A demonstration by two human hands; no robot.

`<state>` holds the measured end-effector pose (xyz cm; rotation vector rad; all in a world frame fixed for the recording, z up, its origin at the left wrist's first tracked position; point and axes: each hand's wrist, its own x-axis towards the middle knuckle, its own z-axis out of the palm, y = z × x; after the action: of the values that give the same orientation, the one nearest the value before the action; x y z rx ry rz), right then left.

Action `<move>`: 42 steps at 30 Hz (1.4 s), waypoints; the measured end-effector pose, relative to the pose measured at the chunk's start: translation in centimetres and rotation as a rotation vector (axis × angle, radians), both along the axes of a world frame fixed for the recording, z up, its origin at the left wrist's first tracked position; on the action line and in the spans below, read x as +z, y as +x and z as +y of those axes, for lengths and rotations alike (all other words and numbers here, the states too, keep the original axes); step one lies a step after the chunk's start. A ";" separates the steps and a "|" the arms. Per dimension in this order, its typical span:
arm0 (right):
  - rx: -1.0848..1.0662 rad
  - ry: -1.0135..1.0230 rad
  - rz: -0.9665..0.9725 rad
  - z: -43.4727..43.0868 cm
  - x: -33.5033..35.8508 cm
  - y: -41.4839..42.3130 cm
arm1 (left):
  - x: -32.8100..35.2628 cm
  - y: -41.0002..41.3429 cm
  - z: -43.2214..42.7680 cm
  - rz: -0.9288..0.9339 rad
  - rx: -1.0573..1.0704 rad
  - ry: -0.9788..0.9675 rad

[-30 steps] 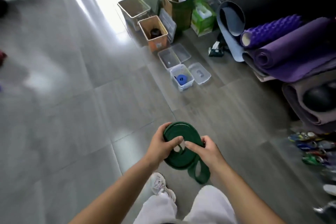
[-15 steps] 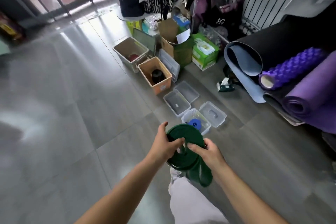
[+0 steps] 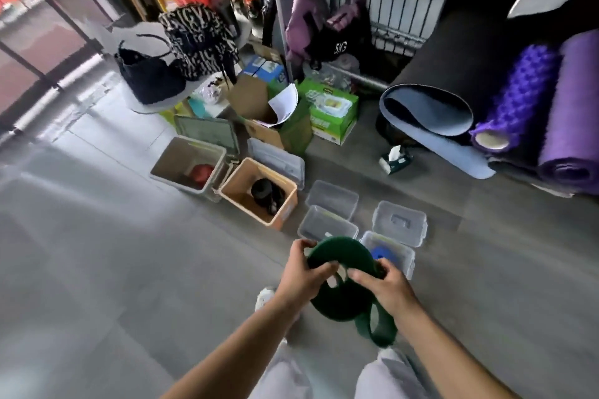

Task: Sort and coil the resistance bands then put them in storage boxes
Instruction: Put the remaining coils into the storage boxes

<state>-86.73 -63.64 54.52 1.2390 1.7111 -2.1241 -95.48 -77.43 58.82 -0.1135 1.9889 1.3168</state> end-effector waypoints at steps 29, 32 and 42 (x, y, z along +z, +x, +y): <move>-0.040 0.366 -0.364 3.9 -61.6 -22.9 | -64.4 -25.3 5.7 -0.294 -0.180 0.025; 0.028 0.386 -0.337 5.1 -64.2 -24.4 | -67.4 -26.6 6.4 -0.312 -0.185 0.034; 0.472 0.729 -0.431 4.1 -68.9 -25.2 | -73.0 -26.9 5.9 -0.294 -0.259 -0.154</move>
<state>-111.95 -59.58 -14.36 1.1406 2.3230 -0.9076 -122.38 -71.58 -14.16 -0.1113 1.7829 0.9253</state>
